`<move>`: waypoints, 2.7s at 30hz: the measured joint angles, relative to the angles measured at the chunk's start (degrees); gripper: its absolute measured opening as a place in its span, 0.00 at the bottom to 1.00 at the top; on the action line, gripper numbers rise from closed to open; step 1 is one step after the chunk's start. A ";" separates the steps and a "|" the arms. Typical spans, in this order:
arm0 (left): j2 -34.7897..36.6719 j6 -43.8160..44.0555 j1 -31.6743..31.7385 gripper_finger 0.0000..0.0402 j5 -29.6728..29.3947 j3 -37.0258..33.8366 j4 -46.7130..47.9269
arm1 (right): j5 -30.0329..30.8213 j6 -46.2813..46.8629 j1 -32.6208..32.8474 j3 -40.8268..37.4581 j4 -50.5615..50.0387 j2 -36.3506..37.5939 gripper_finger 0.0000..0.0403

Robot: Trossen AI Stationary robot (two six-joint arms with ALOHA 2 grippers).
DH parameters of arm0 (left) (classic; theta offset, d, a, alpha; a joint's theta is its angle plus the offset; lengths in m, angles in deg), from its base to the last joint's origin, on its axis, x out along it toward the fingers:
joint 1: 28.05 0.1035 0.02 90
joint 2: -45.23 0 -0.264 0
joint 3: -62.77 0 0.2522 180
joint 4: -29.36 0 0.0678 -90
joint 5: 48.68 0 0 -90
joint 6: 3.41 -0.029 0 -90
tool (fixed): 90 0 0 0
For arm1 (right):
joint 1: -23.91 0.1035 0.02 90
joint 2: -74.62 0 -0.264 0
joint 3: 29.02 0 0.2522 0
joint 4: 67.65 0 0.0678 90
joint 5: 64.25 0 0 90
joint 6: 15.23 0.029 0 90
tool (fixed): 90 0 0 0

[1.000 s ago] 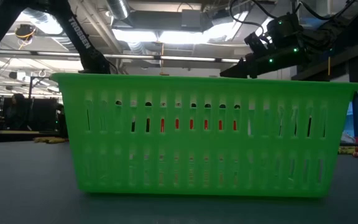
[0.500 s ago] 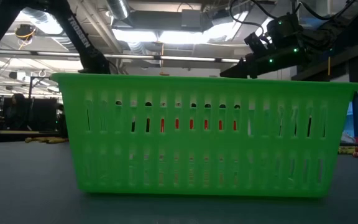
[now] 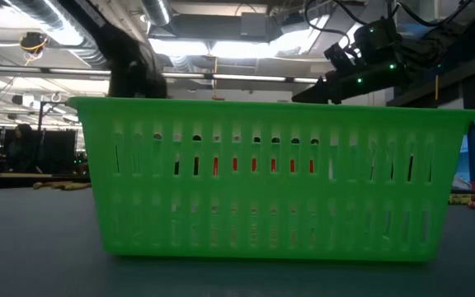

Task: Sort crayons
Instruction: Put the orange crayon into the transparent bin

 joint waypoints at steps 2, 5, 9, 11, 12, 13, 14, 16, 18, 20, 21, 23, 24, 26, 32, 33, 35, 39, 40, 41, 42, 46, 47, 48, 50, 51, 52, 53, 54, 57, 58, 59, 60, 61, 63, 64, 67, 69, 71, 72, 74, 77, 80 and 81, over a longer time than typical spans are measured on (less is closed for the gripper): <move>1.56 -2.72 -1.31 0.04 2.25 0.09 -4.78 | 0.00 0.67 0.02 0.00 0.07 0.00 0.34; 2.39 -5.61 -3.21 0.04 8.67 0.11 -11.26 | 0.13 2.87 0.42 0.00 0.72 0.00 0.34; 1.95 -9.40 -5.34 0.04 16.09 0.11 -21.40 | 0.11 6.16 0.44 0.00 5.78 -0.03 0.34; 1.48 -10.32 -6.54 0.04 19.20 0.11 -26.77 | 0.03 8.69 0.44 0.02 9.34 -0.17 0.34; 1.32 -10.24 -7.08 0.04 20.80 0.11 -29.30 | 0.02 9.60 0.44 0.04 9.83 -0.17 0.34; 1.20 -9.76 -7.72 0.04 22.14 0.11 -31.66 | 0.04 10.32 0.44 0.04 9.74 -0.17 0.34; 0.87 -9.54 -8.43 0.04 23.61 0.13 -34.42 | 0.04 10.41 0.44 0.04 9.31 -0.22 0.34; 0.27 -9.41 -9.63 0.04 26.26 0.15 -38.98 | 0.04 10.50 0.44 0.02 8.92 -0.28 0.34; -0.80 -9.38 -11.22 0.04 27.29 0.15 -43.93 | 0.04 10.50 0.44 0.02 10.01 -0.28 0.34; -2.00 -9.38 -12.63 0.04 26.77 0.17 -48.68 | 0.04 10.50 0.79 0.02 10.56 -0.28 0.34; -2.84 -9.38 -13.24 0.04 26.30 0.59 -50.21 | 0.04 10.48 0.90 0.02 10.58 -0.28 0.34; -5.01 -9.40 -14.06 0.04 25.59 3.03 -50.16 | 0.04 10.37 1.14 0.02 10.70 -0.28 0.34; -6.32 -9.38 -14.23 0.04 25.46 4.77 -49.15 | 0.03 10.34 1.14 0.02 10.90 -0.28 0.34; -9.30 -9.36 -14.45 0.04 25.33 8.90 -46.54 | 0.02 10.32 1.16 0.02 11.65 -0.28 0.34; -19.37 -9.41 -14.43 0.04 24.28 22.16 -34.93 | 0.04 9.29 1.11 0.02 12.35 -0.28 0.34; -20.87 -9.43 -14.43 0.04 23.32 24.15 -33.17 | 0.04 8.79 1.11 0.02 12.34 -0.28 0.34; -23.21 -9.91 -14.42 0.04 22.12 27.44 -30.61 | 0.04 8.53 1.11 0.02 12.33 -0.28 0.34; -26.76 -11.01 -14.38 0.05 22.61 30.99 -26.27 | 0.04 7.97 1.11 0.02 12.21 -0.28 0.34; -27.31 -11.14 -14.47 0.06 22.56 31.24 -25.62 | 0.04 7.63 1.11 0.02 12.11 -0.28 0.34; -27.67 -11.19 -14.59 0.08 22.39 31.43 -25.37 | 0.04 7.50 1.11 0.02 12.07 -0.28 0.34; -27.84 -11.31 -14.66 0.09 21.88 31.58 -24.95 | 0.04 7.50 1.11 0.02 11.99 -0.28 0.34; -27.74 -11.29 -14.74 0.19 21.36 32.04 -24.40 | 0.04 7.48 1.11 0.02 11.73 -0.28 0.34; -27.47 -11.30 -14.71 0.21 21.55 32.02 -23.98 | 0.04 7.48 1.11 0.02 11.73 -0.28 0.34; -27.19 -11.43 -14.69 0.23 21.66 32.00 -23.57 | 0.04 7.48 1.11 0.02 11.72 -0.28 0.34; -25.62 -11.48 -14.68 0.26 21.48 32.00 -22.04 | 0.04 7.48 1.11 0.02 11.70 -0.28 0.34; -24.61 -11.33 -14.70 0.27 20.93 32.00 -20.71 | 0.04 7.48 1.11 0.02 11.70 -0.28 0.34; -23.52 -11.33 -14.72 0.28 20.42 32.00 -19.46 | 0.04 7.48 1.11 0.02 11.70 -0.28 0.34; -22.46 -11.35 -14.72 0.28 19.96 32.02 -17.59 | 0.04 7.48 1.11 0.02 11.69 -0.28 0.34; -21.37 -11.33 -14.72 0.28 19.37 32.02 -15.30 | 0.04 7.48 1.11 0.02 11.68 -0.28 0.34; -18.15 -10.91 -14.51 0.28 15.86 32.02 -8.96 | 0.04 7.48 1.11 0.02 11.65 -0.28 0.34; -16.98 -10.71 -14.27 0.28 14.26 32.02 -6.76 | 0.04 7.48 1.11 0.02 11.63 -0.28 0.34; -15.81 -10.17 -14.09 0.28 12.39 32.02 -4.42 | 0.04 7.48 1.11 0.02 11.57 -0.28 0.34; -14.88 -9.47 -13.91 0.28 10.25 32.00 -2.63 | 0.04 7.48 1.11 0.02 11.57 -0.28 0.34; -13.99 -8.70 -13.67 0.28 8.21 31.80 -1.03 | 0.04 7.48 1.11 0.02 11.54 -0.28 0.34; -12.34 -7.02 -13.07 0.28 3.96 30.96 3.50 | 0.04 7.48 1.11 0.02 11.49 -0.28 0.34; -11.66 -6.15 -12.72 0.28 1.90 30.49 5.62 | 0.04 7.48 1.09 0.02 11.39 -0.28 0.34; -9.60 -2.89 -11.60 0.28 -4.07 28.48 11.02 | 0.04 7.48 1.09 0.02 11.24 -0.28 0.34; -8.57 -0.68 -10.57 0.28 -8.49 26.23 12.89 | 0.04 7.48 1.09 0.02 11.28 -0.28 0.34; -8.23 1.37 -9.35 0.28 -11.95 23.45 14.26 | 0.04 7.48 1.10 0.02 11.32 -0.28 0.34; -8.21 2.17 -8.61 0.28 -13.01 22.00 14.93 | 0.04 7.49 1.09 0.02 11.48 -0.28 0.34; -8.36 2.61 -7.08 0.28 -13.90 19.02 15.35 | 0.02 7.55 1.11 0.02 11.61 -0.28 0.34; -10.04 2.68 -5.29 0.28 -14.20 15.95 15.64 | 0.03 7.56 1.11 0.02 11.69 -0.28 0.34; -12.45 2.84 -4.64 0.28 -15.42 15.32 15.96 | 0.04 7.62 1.11 0.02 12.16 -0.28 0.34; -13.36 3.15 -4.40 0.28 -16.15 15.32 16.46 | 0.02 7.64 1.11 0.02 12.24 -0.28 0.34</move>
